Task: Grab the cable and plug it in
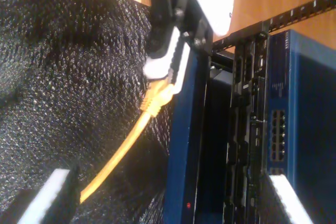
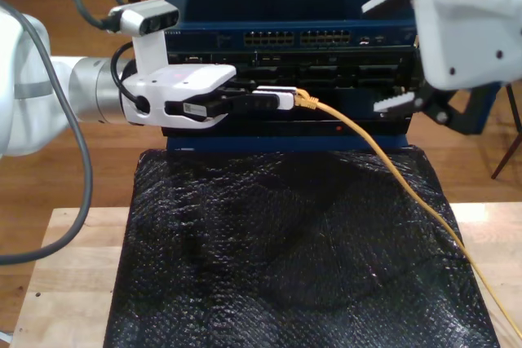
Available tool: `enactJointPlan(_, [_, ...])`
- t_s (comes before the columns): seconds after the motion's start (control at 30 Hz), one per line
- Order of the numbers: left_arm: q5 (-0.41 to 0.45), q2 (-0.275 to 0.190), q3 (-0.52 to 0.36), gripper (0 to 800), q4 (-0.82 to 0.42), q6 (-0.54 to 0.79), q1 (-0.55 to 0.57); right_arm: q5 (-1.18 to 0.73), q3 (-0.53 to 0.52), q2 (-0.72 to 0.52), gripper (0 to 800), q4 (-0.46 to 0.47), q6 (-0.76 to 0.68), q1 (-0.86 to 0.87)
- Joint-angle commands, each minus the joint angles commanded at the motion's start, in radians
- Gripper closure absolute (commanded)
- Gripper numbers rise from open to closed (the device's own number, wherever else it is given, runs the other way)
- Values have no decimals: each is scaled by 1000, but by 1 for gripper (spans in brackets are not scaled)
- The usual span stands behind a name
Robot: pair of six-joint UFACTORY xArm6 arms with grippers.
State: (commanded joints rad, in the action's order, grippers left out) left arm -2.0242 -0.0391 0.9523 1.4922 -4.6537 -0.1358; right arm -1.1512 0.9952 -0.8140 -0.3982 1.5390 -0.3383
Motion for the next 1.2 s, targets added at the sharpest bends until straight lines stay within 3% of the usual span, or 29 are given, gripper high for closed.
enactJointPlan(0.27, [-117, 54, 5, 795, 23, -58, 0, 57, -17, -38, 0, -9, -3, -64])
enactJointPlan(1.2, [-261, 86, 9, 794, 121, -63, 2, 127, -52, -71, 1, -9, -5, -109])
